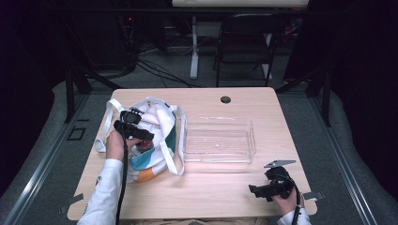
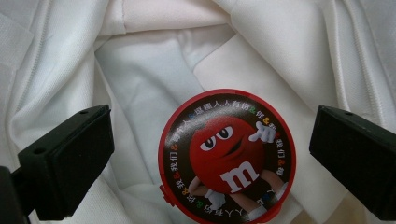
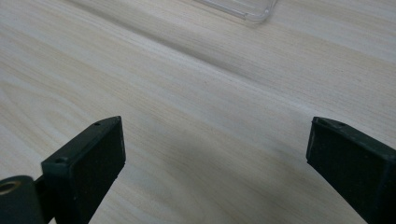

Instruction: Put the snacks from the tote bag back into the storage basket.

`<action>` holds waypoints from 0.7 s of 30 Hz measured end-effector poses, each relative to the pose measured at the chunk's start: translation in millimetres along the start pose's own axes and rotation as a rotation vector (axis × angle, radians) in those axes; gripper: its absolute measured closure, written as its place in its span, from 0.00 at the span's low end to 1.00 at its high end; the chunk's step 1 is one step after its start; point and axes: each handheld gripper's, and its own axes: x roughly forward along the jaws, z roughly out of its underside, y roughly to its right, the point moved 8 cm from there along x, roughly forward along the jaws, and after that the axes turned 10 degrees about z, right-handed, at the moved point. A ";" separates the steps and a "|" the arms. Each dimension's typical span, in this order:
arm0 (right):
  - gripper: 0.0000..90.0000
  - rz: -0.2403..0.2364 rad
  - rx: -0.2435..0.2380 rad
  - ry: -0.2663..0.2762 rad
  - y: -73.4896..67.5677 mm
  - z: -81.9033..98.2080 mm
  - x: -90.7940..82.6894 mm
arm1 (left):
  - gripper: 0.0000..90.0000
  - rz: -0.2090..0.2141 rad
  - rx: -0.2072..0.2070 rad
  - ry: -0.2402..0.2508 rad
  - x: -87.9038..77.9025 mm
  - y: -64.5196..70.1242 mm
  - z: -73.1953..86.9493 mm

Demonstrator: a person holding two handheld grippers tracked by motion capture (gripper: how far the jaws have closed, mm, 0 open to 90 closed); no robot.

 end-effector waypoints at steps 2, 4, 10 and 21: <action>0.05 0.000 0.001 0.002 0.0 -0.1 -0.1 | 0.03 -0.001 0.000 -0.006 1.0 -0.8 0.8; 0.05 0.000 0.000 0.001 0.1 -0.1 -0.1 | 0.03 0.001 -0.002 -0.010 2.9 -0.9 1.6; 0.05 0.001 0.001 0.003 0.3 -0.1 -0.2 | 0.07 0.002 0.006 -0.017 4.7 0.5 2.4; 0.05 0.002 0.004 0.004 0.5 0.0 -0.7 | 0.18 -0.004 0.023 -0.056 7.8 1.8 5.4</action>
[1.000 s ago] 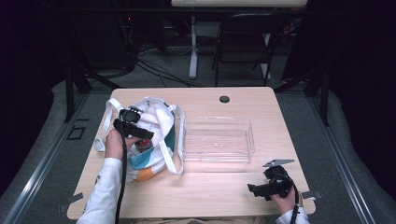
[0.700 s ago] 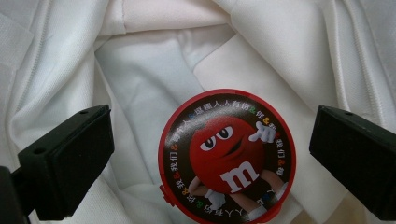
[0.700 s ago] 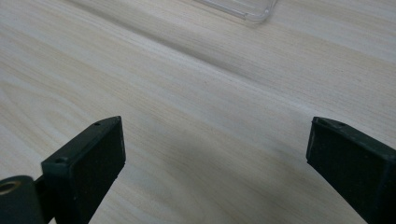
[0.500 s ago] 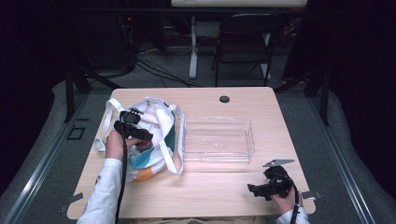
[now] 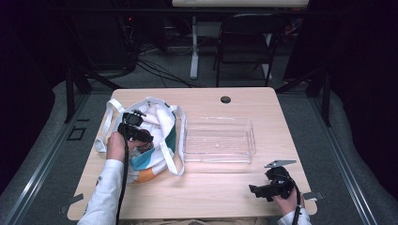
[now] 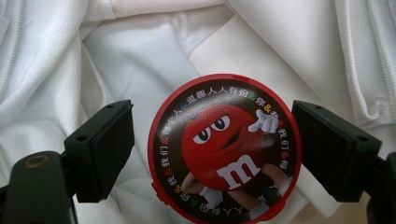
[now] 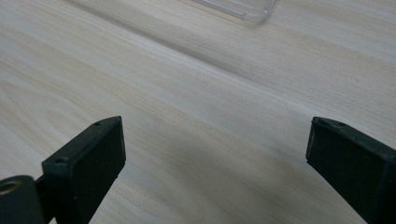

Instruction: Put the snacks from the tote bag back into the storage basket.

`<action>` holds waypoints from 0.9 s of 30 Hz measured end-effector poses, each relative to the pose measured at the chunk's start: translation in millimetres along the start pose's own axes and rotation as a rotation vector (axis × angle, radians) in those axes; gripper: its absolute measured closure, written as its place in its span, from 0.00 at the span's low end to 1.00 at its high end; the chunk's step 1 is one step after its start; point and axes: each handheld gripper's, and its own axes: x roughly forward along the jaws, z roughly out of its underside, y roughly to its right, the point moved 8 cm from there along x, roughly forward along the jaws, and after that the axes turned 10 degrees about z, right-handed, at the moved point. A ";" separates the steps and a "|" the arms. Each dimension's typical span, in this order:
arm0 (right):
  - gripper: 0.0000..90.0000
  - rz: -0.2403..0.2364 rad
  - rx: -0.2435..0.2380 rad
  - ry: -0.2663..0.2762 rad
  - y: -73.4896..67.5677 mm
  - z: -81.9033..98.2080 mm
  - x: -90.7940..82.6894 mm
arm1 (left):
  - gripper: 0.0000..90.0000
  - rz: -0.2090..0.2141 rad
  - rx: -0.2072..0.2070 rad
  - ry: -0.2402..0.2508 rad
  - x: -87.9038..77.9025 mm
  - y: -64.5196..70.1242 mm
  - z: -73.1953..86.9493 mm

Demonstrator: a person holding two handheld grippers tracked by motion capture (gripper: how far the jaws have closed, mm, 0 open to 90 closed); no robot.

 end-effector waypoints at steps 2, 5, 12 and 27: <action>0.05 0.001 0.000 -0.001 0.2 0.1 -0.2 | 0.20 0.003 0.002 -0.006 0.7 0.6 0.4; 0.05 0.002 0.004 -0.001 0.4 0.2 -0.3 | 0.25 0.009 0.005 -0.010 1.2 1.4 0.7; 0.05 0.001 0.001 -0.001 0.5 0.2 -0.8 | 0.28 0.008 0.012 -0.008 0.6 2.9 0.8; 0.05 0.001 -0.001 -0.003 1.3 0.5 -1.1 | 0.29 0.011 0.013 0.002 -3.6 3.0 1.1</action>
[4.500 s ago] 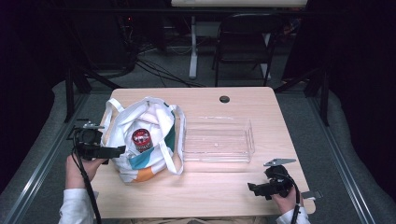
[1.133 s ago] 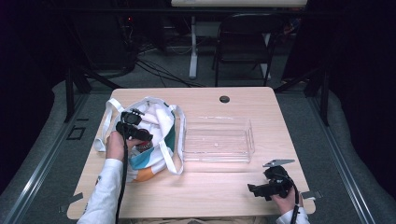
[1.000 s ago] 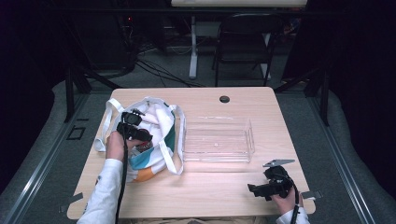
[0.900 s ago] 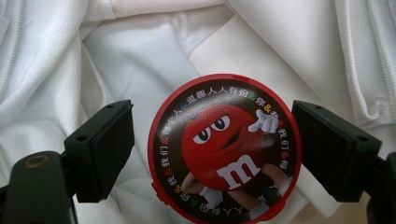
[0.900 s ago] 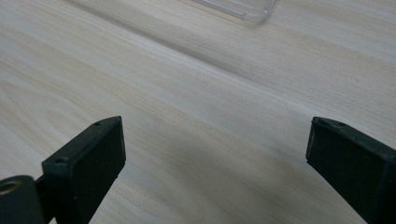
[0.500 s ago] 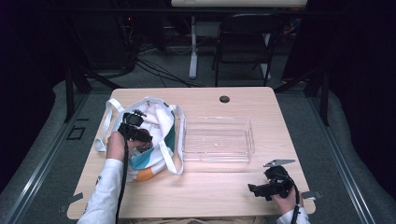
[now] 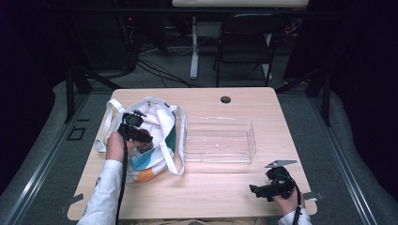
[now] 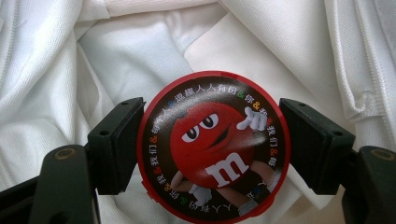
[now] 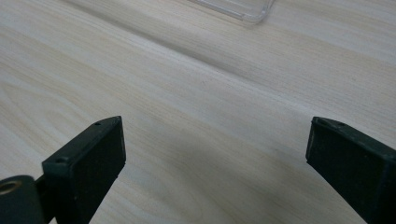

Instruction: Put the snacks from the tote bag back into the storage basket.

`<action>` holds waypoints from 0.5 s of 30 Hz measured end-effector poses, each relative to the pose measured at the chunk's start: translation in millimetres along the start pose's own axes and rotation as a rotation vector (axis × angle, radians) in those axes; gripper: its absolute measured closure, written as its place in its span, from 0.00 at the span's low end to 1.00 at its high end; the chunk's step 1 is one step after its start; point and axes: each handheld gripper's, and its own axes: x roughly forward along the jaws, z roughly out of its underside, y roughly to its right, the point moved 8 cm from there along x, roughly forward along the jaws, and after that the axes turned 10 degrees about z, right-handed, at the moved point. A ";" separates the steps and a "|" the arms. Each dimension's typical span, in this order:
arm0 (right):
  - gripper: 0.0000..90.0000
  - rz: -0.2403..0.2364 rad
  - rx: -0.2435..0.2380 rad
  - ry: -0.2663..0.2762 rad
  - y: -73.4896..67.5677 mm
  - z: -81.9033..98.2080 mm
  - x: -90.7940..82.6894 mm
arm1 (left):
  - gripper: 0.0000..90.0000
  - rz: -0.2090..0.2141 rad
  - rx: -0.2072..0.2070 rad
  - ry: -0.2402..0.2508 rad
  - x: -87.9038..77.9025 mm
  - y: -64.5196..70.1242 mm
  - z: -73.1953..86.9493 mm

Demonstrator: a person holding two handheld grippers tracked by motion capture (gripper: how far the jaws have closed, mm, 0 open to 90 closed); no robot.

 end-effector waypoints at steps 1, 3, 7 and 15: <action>0.05 0.001 -0.001 0.000 0.1 0.0 0.0 | 0.29 -0.003 0.000 0.005 -1.2 0.0 -0.2; 0.05 0.000 0.003 0.002 -0.1 -0.2 0.1 | 0.29 -0.002 -0.001 0.012 -2.8 0.1 -0.5; 0.05 0.000 0.002 0.001 -0.1 -0.1 0.3 | 0.29 0.005 -0.004 0.020 -6.3 0.8 -1.2; 0.05 0.001 0.002 0.000 0.3 0.3 0.3 | 0.29 -0.008 -0.002 0.048 -18.7 0.7 -3.9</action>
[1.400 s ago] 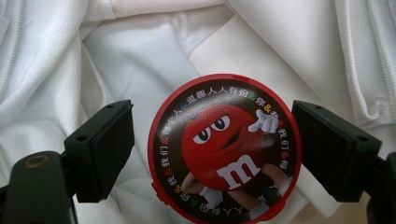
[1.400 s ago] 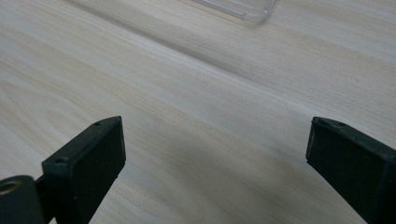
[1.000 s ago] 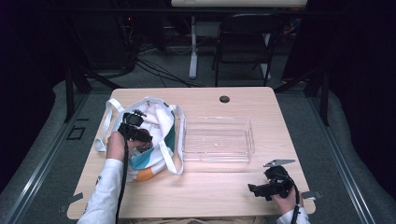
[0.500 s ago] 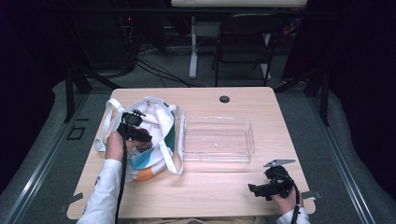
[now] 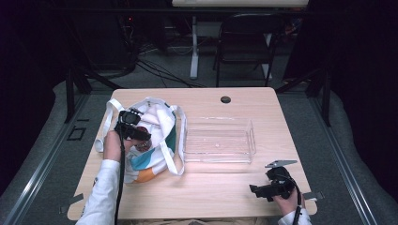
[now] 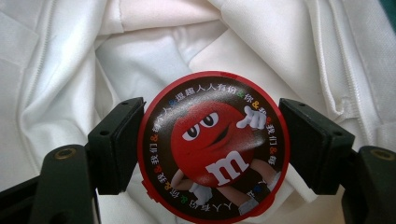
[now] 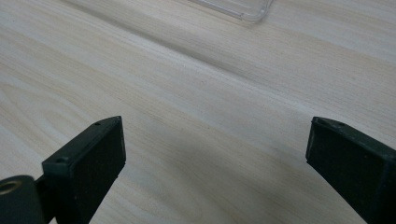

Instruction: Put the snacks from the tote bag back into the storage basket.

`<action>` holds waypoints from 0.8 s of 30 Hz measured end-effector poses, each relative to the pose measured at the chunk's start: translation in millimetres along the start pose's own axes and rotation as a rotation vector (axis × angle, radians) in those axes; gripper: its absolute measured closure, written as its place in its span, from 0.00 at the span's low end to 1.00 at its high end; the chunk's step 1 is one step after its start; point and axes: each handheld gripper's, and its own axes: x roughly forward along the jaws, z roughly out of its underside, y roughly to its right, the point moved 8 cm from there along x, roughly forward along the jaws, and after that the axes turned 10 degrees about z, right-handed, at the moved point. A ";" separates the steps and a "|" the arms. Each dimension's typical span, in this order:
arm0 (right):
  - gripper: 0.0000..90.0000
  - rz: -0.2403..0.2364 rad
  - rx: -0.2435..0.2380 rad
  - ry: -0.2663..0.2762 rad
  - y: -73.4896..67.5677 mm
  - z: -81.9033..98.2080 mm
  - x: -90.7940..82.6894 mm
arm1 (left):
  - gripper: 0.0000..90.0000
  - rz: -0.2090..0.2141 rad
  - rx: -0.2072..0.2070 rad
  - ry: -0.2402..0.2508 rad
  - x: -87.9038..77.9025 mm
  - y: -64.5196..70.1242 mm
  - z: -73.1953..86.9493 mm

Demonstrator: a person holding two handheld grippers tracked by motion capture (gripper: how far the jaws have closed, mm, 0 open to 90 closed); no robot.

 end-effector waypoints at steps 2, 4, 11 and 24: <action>0.05 0.000 0.002 0.002 -0.3 -0.2 0.3 | 0.29 -0.003 0.000 0.005 -3.3 -0.2 -0.8; 0.05 0.000 0.003 0.001 -0.4 -0.2 0.3 | 0.29 -0.002 0.000 0.009 -4.6 -0.2 -1.2; 0.05 0.001 0.002 0.002 -0.6 -0.4 0.1 | 0.29 0.001 0.000 0.034 -13.5 1.2 -4.9; 0.05 -0.001 0.002 0.002 0.7 -0.3 0.2 | 0.29 -0.013 0.014 0.059 -31.9 4.5 -14.6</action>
